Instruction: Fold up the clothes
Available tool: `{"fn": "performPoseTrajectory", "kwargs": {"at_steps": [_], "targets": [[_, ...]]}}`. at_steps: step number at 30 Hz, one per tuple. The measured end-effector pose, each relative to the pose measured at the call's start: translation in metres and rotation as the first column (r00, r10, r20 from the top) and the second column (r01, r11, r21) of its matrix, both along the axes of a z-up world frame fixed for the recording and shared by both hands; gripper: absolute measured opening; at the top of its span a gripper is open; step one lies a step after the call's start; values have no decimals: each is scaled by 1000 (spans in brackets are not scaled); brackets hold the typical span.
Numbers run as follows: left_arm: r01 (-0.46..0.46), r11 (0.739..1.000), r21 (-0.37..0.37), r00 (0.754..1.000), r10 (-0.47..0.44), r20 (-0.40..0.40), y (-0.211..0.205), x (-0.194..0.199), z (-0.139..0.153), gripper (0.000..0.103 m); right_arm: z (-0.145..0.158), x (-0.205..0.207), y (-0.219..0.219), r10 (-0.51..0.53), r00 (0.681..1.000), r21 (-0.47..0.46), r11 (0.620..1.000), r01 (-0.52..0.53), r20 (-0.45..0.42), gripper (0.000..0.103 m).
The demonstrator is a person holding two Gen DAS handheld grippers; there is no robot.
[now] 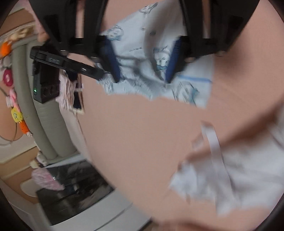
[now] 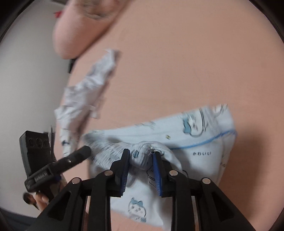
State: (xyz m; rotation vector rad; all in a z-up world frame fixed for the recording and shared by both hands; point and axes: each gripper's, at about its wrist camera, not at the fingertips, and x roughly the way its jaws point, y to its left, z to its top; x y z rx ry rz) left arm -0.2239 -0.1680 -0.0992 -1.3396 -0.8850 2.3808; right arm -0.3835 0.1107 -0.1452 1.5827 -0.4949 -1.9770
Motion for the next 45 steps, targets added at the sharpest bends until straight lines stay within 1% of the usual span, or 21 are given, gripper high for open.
{"fn": "performPoseTrajectory", "kwargs": {"at_steps": [2,3,4,7,9,12,14,17,20,23,27,29,30,32,34,36,38,40,42,43,45], "targets": [[-18,999,-48,998,15,-60,-1,4,13,60,15,6,7,-33,999,-57,998,31,-29,62],[4,995,-102,996,-13,-88,3,8,17,60,20,9,11,-58,998,-84,995,54,-40,66],[58,984,-169,993,-74,-93,12,9,18,58,23,11,15,-95,994,-88,992,90,-48,67],[228,913,-339,968,-249,-17,43,4,0,20,31,21,7,-40,989,69,996,51,-145,66],[312,881,-354,946,-322,34,62,-2,-15,19,32,27,-5,66,982,159,986,-38,-176,63],[359,842,-403,931,-352,95,80,-24,-36,19,16,31,-34,231,960,351,922,-164,-158,54],[290,871,-396,956,-279,85,71,-38,-36,20,5,22,-50,278,949,429,883,-191,-150,54],[161,939,-305,986,-138,96,44,-49,-29,20,6,-2,-54,209,949,468,880,-78,-237,54],[189,910,-370,982,-181,57,40,-39,-14,20,25,-12,-49,88,949,385,922,38,-303,54],[286,831,-477,950,-310,28,47,-30,-6,20,37,-1,-46,92,938,324,946,22,-333,54],[433,768,-471,882,-470,45,58,-22,-16,20,24,32,-52,248,915,479,875,-70,-319,54],[513,691,-508,837,-535,118,71,-20,-32,20,2,45,-58,358,896,575,804,-153,-262,54],[559,614,-558,806,-560,192,74,-17,-45,20,-10,51,-61,411,883,624,757,-192,-226,54],[595,555,-581,768,-607,205,63,-9,-53,20,-25,55,-59,475,854,660,715,-232,-214,54],[614,541,-576,758,-607,239,46,-5,-51,20,-26,53,-43,480,850,641,727,-247,-218,54],[585,490,-646,773,-578,262,33,-1,-46,24,-21,46,-26,445,872,671,712,-208,-202,56],[545,518,-659,806,-539,243,17,0,-36,28,-10,40,-8,388,894,678,721,-144,-222,56],[509,599,-618,827,-540,158,13,3,-19,29,3,40,-1,340,904,656,749,-92,-261,56],[506,623,-596,818,-566,103,27,5,-15,44,14,46,-9,332,897,604,791,-97,-291,56],[505,634,-586,813,-578,75,34,7,-12,60,14,49,-19,345,889,589,800,-112,-300,56],[506,615,-605,797,-601,56,56,16,-20,63,8,58,-42,382,873,587,797,-144,-304,56]]}}
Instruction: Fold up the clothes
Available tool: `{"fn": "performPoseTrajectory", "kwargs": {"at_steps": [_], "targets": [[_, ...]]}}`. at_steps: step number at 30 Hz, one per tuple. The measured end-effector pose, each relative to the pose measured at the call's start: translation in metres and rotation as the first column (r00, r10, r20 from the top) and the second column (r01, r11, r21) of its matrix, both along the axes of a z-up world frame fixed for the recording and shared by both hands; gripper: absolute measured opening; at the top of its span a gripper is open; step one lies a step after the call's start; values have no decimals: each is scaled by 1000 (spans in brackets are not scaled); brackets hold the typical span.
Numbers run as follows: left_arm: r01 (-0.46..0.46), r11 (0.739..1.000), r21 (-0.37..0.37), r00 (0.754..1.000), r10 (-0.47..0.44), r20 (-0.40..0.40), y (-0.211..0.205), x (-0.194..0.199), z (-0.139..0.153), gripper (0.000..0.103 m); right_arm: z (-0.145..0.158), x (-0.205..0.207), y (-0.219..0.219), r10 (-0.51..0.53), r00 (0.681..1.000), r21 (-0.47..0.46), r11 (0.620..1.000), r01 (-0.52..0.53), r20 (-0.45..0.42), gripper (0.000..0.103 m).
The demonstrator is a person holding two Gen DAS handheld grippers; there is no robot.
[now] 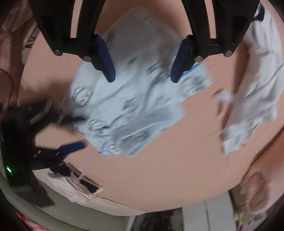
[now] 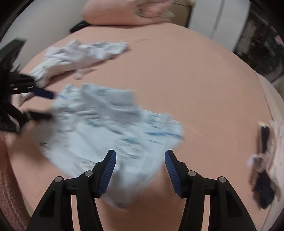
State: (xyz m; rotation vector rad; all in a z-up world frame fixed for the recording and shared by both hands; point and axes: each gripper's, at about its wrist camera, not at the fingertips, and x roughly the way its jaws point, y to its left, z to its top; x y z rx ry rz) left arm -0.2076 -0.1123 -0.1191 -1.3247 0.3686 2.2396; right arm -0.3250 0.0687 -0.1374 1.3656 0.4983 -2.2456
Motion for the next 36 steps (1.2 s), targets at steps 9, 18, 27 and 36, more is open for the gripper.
{"fn": "performPoseTrajectory", "kwargs": {"at_steps": [9,18,27,36], "targets": [[-12,990,-140,995,26,99,-52,4,-32,68,-39,7,24,24,999,122,992,-28,29,59],[2,998,-64,999,-5,-36,-7,17,1,67,-4,11,21,-8,1000,-17,1000,7,-12,67],[8,982,-190,999,0,40,-34,21,-36,77,-50,34,28,77,996,92,992,-82,51,66],[-59,992,-112,998,60,2,-49,37,-11,78,-36,50,84,-29,998,72,997,25,57,68]]}}
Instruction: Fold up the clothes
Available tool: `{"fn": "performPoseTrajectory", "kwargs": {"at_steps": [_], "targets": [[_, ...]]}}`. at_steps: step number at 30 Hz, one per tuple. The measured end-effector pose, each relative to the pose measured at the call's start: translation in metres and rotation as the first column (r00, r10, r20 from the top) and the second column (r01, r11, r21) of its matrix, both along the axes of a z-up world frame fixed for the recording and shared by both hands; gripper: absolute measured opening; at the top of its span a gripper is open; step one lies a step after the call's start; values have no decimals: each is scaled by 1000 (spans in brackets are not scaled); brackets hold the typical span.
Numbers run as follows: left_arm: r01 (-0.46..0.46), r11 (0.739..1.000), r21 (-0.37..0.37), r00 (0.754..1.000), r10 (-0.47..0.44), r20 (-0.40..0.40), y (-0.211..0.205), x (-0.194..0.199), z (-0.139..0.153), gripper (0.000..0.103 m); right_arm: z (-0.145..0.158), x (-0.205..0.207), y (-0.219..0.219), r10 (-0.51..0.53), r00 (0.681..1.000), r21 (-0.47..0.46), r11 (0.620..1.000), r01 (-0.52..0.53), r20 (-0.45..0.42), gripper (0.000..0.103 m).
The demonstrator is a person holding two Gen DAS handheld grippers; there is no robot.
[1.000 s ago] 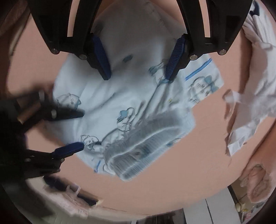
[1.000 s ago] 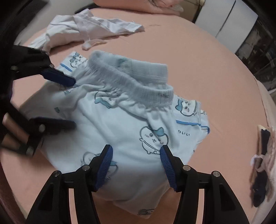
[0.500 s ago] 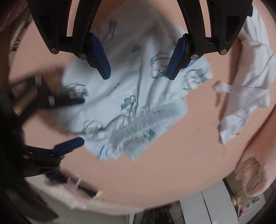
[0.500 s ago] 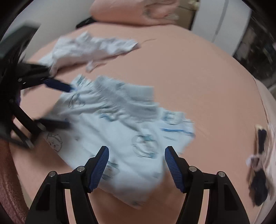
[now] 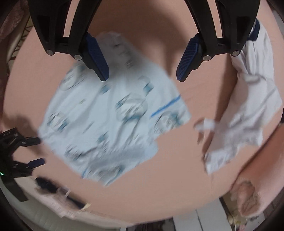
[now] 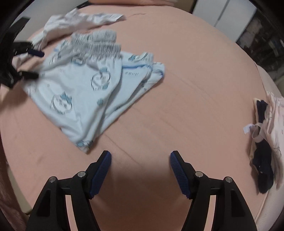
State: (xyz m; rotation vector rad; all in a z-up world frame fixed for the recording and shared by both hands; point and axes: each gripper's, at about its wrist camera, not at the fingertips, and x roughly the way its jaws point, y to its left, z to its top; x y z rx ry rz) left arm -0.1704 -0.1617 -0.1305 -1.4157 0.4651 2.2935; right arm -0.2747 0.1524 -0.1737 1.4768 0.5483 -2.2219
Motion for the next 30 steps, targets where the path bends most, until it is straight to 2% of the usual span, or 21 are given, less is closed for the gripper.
{"fn": "performPoseTrajectory", "kwargs": {"at_steps": [3,5,7,9,12,14,16,18,21,22,24,27,30], "targets": [[37,998,58,999,-35,-39,32,2,12,78,20,5,-14,-9,999,-81,997,4,-54,68],[64,996,57,997,-62,-33,52,6,8,78,27,7,-34,20,997,-118,993,-29,-78,68],[80,997,4,997,-80,10,57,1,-2,78,18,19,-51,73,995,-80,994,-78,-64,68],[98,995,-29,994,-97,39,54,0,-9,79,-2,26,-51,99,995,-28,995,-99,-1,67],[108,993,-52,992,-104,73,31,7,-12,79,-15,29,-14,36,998,-90,996,-31,61,67],[95,993,-76,991,-86,106,14,7,-9,79,-16,33,14,21,997,-79,997,-15,70,69],[83,993,-87,991,-73,110,3,7,-1,79,-13,35,33,-5,998,12,1000,5,65,68],[75,997,-36,995,-73,65,3,5,17,78,-1,36,47,-4,998,2,1000,4,65,67],[76,994,77,997,-75,-23,16,-7,40,78,32,36,49,-20,1000,-103,995,19,-15,67],[75,991,113,996,-70,-48,23,-14,45,78,41,36,43,-16,999,-128,992,10,-48,67],[69,990,125,995,-59,-84,40,-33,45,78,49,27,10,1,996,-160,987,-16,-92,67],[35,996,82,994,-27,-103,58,-68,27,77,31,-19,-74,14,993,-106,994,-27,-121,67],[-10,998,66,997,15,-70,57,-89,7,77,7,-43,-98,6,994,-70,997,-13,-109,67]]}}
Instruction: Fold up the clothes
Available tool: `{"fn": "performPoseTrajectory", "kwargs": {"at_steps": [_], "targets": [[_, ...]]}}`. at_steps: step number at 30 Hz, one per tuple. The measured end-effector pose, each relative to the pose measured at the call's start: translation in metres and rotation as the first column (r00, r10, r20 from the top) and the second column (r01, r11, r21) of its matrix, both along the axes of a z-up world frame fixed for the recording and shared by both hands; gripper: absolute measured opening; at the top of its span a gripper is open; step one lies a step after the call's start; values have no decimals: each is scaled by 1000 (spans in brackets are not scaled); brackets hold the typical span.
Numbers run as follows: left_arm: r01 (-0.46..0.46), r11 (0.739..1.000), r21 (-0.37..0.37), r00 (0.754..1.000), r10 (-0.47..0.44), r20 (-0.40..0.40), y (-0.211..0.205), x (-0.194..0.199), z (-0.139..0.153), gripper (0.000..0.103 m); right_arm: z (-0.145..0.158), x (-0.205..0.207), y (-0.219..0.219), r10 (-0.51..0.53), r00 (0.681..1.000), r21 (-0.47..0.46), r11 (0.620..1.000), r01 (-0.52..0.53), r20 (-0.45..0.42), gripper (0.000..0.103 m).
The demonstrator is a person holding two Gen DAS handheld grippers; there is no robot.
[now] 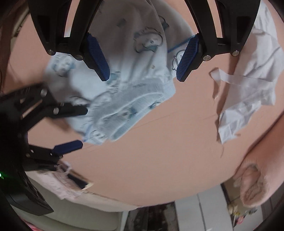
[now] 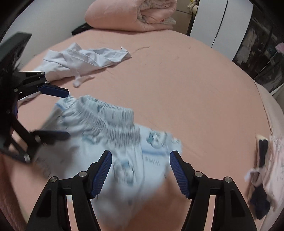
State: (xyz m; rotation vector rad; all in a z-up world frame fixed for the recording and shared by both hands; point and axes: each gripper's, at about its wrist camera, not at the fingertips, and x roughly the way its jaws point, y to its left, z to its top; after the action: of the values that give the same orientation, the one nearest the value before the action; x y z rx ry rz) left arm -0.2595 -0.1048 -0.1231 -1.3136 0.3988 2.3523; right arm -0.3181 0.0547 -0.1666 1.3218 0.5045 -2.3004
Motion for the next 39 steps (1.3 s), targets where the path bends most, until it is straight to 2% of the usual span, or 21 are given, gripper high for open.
{"fn": "performPoseTrajectory", "kwargs": {"at_steps": [3,5,6,10,14,16,18,19,21,23,25,27,31,37,39], "targets": [[-15,998,-58,1000,17,20,-7,-2,-23,77,-23,-13,-13,8,1000,44,999,-9,23,67],[-12,999,-50,1000,13,12,-15,-2,-28,79,-35,-15,-18,22,1000,49,999,-22,11,67],[-20,999,-37,1000,20,14,-21,-3,-28,79,-37,-16,-15,16,1000,30,999,-16,13,65],[-21,1000,0,999,21,37,-42,-7,-26,79,-35,-32,22,-62,988,-159,984,85,141,64],[-63,995,80,995,57,80,-57,-2,-14,79,-29,-31,40,-65,979,-209,972,106,195,64],[-95,986,135,994,85,75,-65,8,-2,78,-21,-26,55,-80,968,-244,960,139,237,66],[-167,973,161,984,153,93,-77,15,3,78,-8,-16,76,-106,959,-298,936,186,264,66],[-195,965,177,976,174,132,-82,17,1,78,0,-11,85,-131,957,-310,927,211,259,66],[-249,948,197,955,207,211,-91,20,-10,78,4,-3,105,-215,939,-305,906,294,268,66],[-281,943,178,940,233,250,-92,27,-18,78,-6,2,118,-267,911,-285,889,359,315,66],[-335,919,207,910,259,324,-95,27,-29,78,-20,6,123,-288,886,-262,881,394,364,66],[-385,889,249,892,289,347,-95,27,-34,78,-29,10,118,-292,879,-239,886,397,377,67],[-419,873,250,886,334,321,-82,26,-36,78,-31,12,94,-298,898,-201,906,373,323,68],[-361,904,228,910,288,298,-50,33,-33,78,-29,25,59,-264,918,-172,931,323,296,61],[-337,913,228,916,262,303,-44,35,-31,78,-25,26,62,-277,909,-191,919,346,312,61]]}}
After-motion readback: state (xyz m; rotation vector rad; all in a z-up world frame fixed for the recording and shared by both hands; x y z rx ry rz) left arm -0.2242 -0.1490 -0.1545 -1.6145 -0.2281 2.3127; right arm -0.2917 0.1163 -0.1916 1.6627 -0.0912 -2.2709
